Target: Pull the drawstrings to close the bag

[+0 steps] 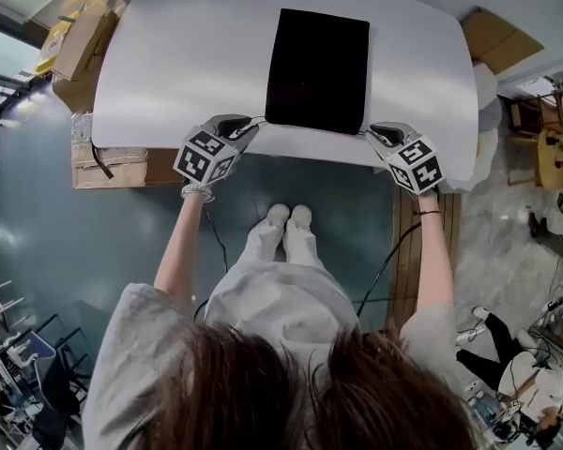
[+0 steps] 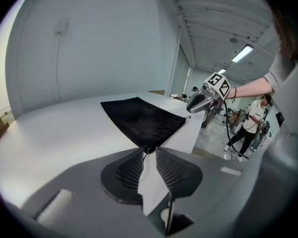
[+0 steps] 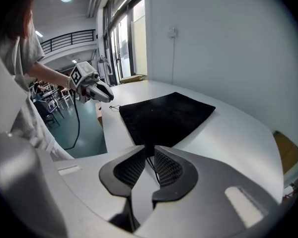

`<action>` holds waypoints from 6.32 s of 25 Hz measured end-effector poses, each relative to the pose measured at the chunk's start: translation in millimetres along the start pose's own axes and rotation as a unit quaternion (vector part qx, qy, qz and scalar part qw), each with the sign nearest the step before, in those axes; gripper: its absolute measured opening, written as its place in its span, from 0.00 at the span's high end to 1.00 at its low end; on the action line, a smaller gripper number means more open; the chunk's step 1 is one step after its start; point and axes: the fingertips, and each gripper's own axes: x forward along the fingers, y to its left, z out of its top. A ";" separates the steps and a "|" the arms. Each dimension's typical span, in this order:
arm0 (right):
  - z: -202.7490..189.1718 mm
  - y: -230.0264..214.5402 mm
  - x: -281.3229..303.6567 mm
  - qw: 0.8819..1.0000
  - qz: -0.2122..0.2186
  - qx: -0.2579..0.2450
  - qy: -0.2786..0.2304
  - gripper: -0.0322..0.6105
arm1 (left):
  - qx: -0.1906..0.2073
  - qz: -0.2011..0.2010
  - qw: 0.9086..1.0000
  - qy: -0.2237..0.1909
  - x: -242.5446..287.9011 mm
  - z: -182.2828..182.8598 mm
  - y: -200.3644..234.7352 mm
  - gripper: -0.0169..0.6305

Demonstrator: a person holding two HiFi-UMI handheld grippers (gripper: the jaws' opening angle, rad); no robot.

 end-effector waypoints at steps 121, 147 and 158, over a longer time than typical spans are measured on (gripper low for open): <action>86.8 -33.7 -69.6 0.977 -0.128 -0.168 0.024 0.93 | 0.147 0.081 0.984 0.061 -37.3 102.4 29.8 0.97; 151.9 -57.3 -123.9 0.960 -0.192 -0.200 -0.025 0.93 | 0.189 0.131 0.973 -0.027 -82.2 195.6 37.3 0.97; 182.1 -66.7 -148.7 0.953 -0.217 -0.199 -0.063 0.93 | 0.206 0.154 0.964 -0.066 -100.3 232.0 40.0 0.97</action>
